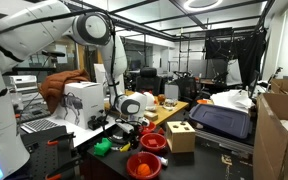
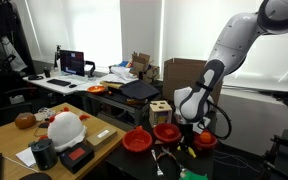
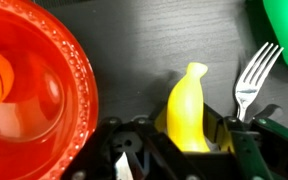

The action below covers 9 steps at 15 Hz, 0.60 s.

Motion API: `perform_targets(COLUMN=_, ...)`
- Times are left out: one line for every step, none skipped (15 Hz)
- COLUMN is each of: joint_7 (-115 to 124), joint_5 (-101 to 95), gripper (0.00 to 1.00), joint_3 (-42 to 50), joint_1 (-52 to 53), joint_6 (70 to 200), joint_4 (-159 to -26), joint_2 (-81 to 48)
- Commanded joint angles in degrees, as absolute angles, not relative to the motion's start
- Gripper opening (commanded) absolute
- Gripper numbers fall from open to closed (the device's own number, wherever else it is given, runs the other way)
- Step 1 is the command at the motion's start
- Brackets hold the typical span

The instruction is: Pick up the banana plush toy and put it in the bowl

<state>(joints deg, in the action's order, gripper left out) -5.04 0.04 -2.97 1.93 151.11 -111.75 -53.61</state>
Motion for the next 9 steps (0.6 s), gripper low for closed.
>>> perform_targets(joint_7=-10.52, joint_5=-2.64, gripper=0.08, joint_3=-4.91, joint_1=0.44, joint_6=151.64, joint_4=-116.54, joint_2=-48.95)
perform_targets(joint_7=-11.8, joint_5=-3.09, gripper=0.08, joint_3=-5.46, joint_1=-0.02, joint_6=151.73, joint_4=-116.98, joint_2=-48.26)
perform_targets(joint_7=-13.37, joint_5=-3.48, gripper=0.08, joint_3=-6.03, joint_1=-0.72, joint_6=151.94, joint_4=-117.44, joint_2=-47.59)
perform_targets(joint_7=-15.19, joint_5=-3.49, gripper=0.08, joint_3=-6.82, joint_1=-1.71, joint_6=151.85, joint_4=-117.69, joint_2=-47.0)
perform_targets(joint_7=-16.77, joint_5=-3.49, gripper=0.08, joint_3=-7.43, joint_1=-2.38, joint_6=151.86, joint_4=-117.87, joint_2=-46.47)
perform_targets(joint_7=-18.01, joint_5=-3.75, gripper=0.08, joint_3=-7.84, joint_1=-2.6, joint_6=151.3, joint_4=-117.64, joint_2=-45.94)
perform_targets(joint_7=-19.66, joint_5=-3.91, gripper=0.08, joint_3=-8.5, joint_1=-3.27, joint_6=150.98, joint_4=-117.68, joint_2=-45.34)
perform_targets(joint_7=-21.01, joint_5=-4.16, gripper=0.08, joint_3=-9.15, joint_1=-3.76, joint_6=150.51, joint_4=-117.43, joint_2=-44.84)
perform_targets(joint_7=-23.18, joint_5=-4.06, gripper=0.08, joint_3=-10.47, joint_1=-4.88, joint_6=150.3, joint_4=-116.72, joint_2=-44.76)
